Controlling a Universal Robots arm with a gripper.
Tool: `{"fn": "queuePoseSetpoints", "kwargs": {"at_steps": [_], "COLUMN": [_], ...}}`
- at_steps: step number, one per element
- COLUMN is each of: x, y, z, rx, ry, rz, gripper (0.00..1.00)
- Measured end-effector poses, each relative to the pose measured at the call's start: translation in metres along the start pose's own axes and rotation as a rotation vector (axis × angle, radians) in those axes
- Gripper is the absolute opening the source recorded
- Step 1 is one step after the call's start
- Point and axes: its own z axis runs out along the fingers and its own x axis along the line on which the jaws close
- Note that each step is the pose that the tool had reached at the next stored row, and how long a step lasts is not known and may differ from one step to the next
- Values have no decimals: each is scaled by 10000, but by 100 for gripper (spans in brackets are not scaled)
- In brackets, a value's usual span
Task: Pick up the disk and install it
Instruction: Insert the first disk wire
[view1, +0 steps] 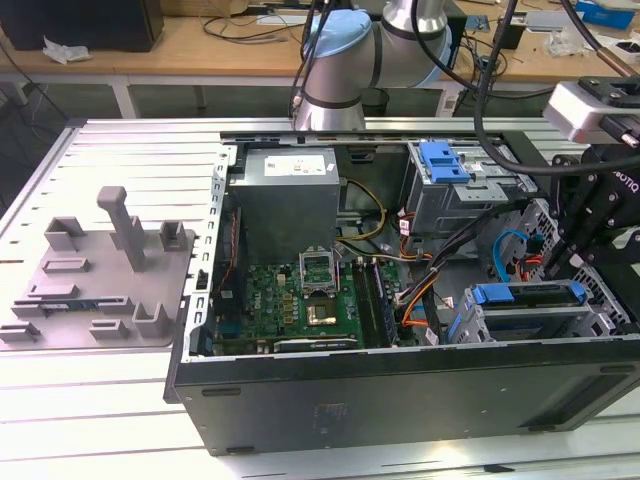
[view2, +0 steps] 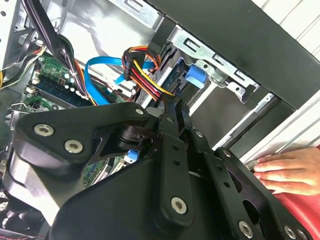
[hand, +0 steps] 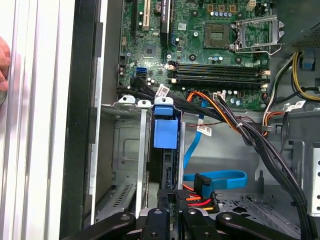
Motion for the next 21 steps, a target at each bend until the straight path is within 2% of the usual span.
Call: {"fn": "queuePoseSetpoints", "kwargs": {"at_steps": [21], "x": [4], "y": [0], "z": [34], "rx": [0], "ry": [0], "rz": [11], "gripper": [16]}}
